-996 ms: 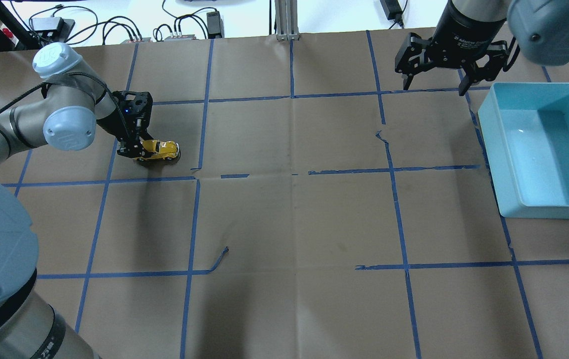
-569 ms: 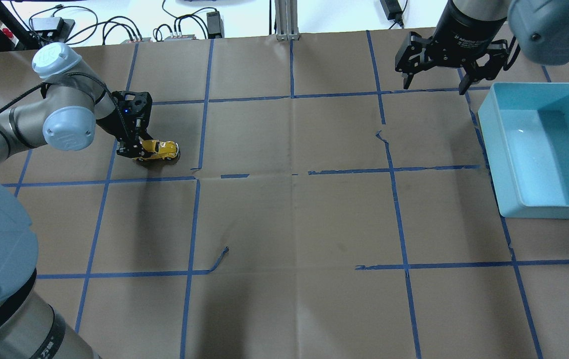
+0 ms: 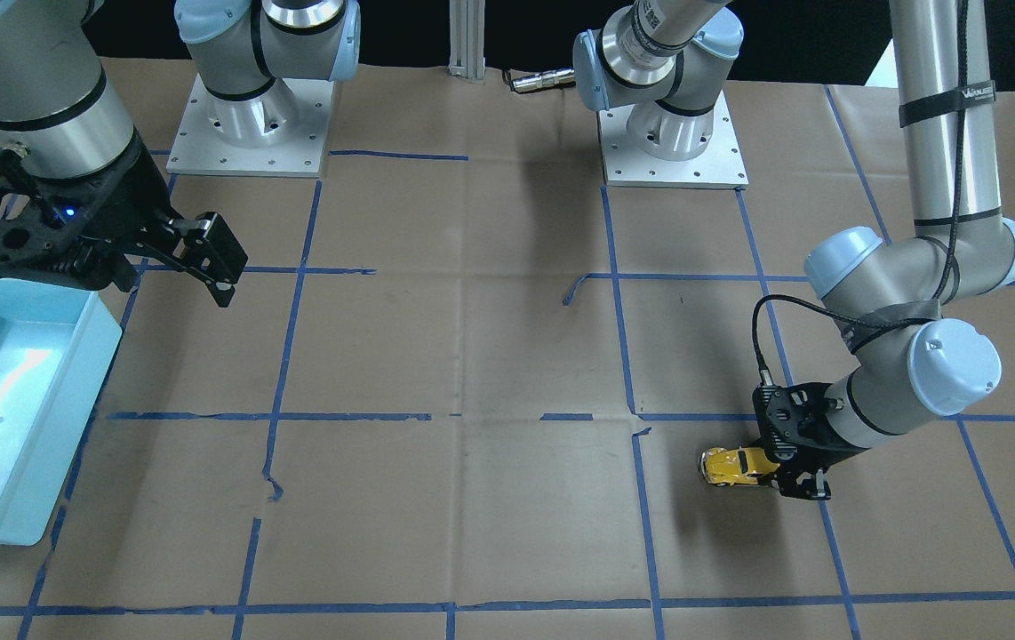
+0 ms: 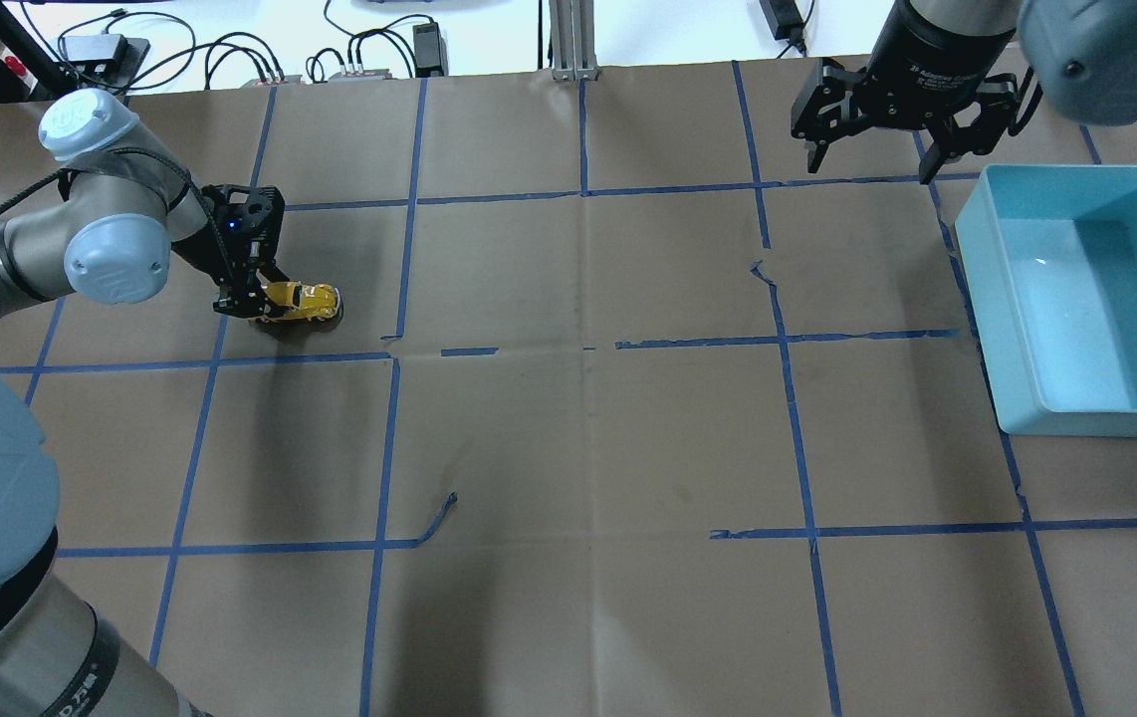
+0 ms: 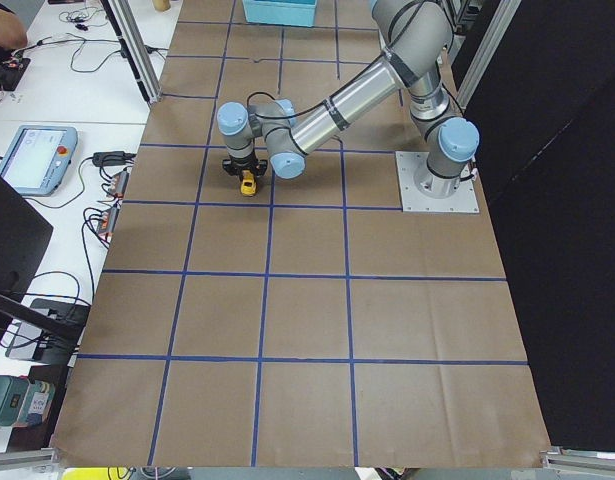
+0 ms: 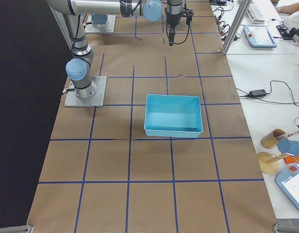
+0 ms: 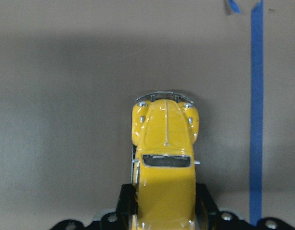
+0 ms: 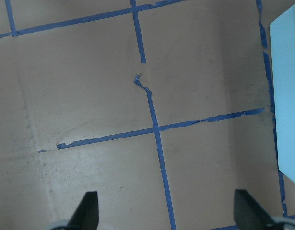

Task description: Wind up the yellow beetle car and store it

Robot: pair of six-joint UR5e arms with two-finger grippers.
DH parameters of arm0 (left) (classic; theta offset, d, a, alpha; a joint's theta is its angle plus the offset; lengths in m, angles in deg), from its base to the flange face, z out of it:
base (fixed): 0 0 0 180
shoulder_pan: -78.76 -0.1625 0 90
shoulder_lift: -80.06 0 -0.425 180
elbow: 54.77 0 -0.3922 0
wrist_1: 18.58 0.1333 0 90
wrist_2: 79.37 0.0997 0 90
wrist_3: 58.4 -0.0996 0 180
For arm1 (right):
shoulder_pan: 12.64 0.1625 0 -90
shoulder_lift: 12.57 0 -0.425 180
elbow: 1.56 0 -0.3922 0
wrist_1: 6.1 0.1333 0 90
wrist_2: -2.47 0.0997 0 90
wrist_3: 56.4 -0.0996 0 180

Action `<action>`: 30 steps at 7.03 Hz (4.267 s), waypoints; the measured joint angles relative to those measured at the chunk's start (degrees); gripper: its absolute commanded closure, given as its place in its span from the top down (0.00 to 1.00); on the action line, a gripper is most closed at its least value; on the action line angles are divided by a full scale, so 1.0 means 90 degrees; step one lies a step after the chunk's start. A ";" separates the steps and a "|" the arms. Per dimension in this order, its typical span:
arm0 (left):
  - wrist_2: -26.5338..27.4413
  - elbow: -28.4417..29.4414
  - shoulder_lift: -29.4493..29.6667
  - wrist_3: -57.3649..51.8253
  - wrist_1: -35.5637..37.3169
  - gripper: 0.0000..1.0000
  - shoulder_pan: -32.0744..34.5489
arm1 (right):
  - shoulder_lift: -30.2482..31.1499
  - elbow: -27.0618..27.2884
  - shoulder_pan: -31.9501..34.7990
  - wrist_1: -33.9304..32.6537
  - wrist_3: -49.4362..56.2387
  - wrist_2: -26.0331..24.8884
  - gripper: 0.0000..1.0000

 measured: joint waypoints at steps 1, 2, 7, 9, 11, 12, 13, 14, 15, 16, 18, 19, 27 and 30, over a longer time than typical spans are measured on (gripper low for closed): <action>0.0001 0.0003 -0.0002 -0.0097 -0.0001 0.00 -0.0059 | 0.0021 -0.0038 -0.0006 0.0017 0.0005 -0.0005 1.00; 0.0004 0.0009 -0.0002 -0.0154 0.0000 0.00 -0.0090 | 0.0043 -0.0068 -0.0022 0.0019 0.0019 0.0006 1.00; 0.0007 0.0016 0.0009 -0.0201 0.0000 0.00 -0.0156 | -0.0005 -0.0162 -0.0044 0.0023 0.0038 0.0044 1.00; 0.0007 0.0027 0.0018 -0.0307 -0.0001 0.00 -0.0209 | -0.0007 -0.0145 -0.0039 0.0026 0.0039 0.0025 1.00; 0.0007 0.0034 0.0024 -0.0389 0.0000 0.00 -0.0228 | -0.0008 -0.0095 -0.0035 0.0025 0.0045 0.0010 1.00; 0.0007 0.0035 0.0026 -0.0400 0.0000 0.00 -0.0232 | -0.0009 -0.0077 -0.0035 0.0021 0.0047 0.0010 1.00; 0.0008 0.0039 0.0026 -0.0407 -0.0001 0.00 -0.0235 | -0.0008 -0.0066 -0.0032 0.0019 0.0051 0.0012 1.00; 0.0005 0.0043 0.0029 -0.0415 0.0001 0.00 -0.0262 | -0.0008 -0.0056 -0.0028 0.0019 0.0055 0.0012 1.00; 0.0000 0.0036 0.0024 -0.0428 0.0002 0.00 -0.0312 | -0.0011 -0.0048 -0.0027 0.0016 0.0055 0.0014 1.00; -0.0002 0.0026 0.0018 -0.0459 0.0001 0.00 -0.0357 | -0.0021 -0.0043 -0.0025 0.0009 0.0054 0.0018 1.00; -0.0002 0.0038 0.0023 -0.0513 -0.0009 0.00 -0.0399 | -0.0060 -0.0039 -0.0028 0.0009 0.0056 0.0022 1.00; -0.0002 0.0042 0.0024 -0.0520 -0.0015 0.00 -0.0408 | -0.0064 -0.0038 -0.0025 0.0014 0.0049 0.0015 1.00; 0.0014 0.0050 0.0017 -0.0679 -0.0026 0.00 -0.0433 | -0.0073 -0.0049 -0.0012 -0.0001 0.0489 0.0078 1.00; 0.0010 0.0046 0.0016 -0.0686 -0.0029 0.00 -0.0521 | -0.0068 -0.0040 -0.0012 0.0005 0.0467 0.0096 1.00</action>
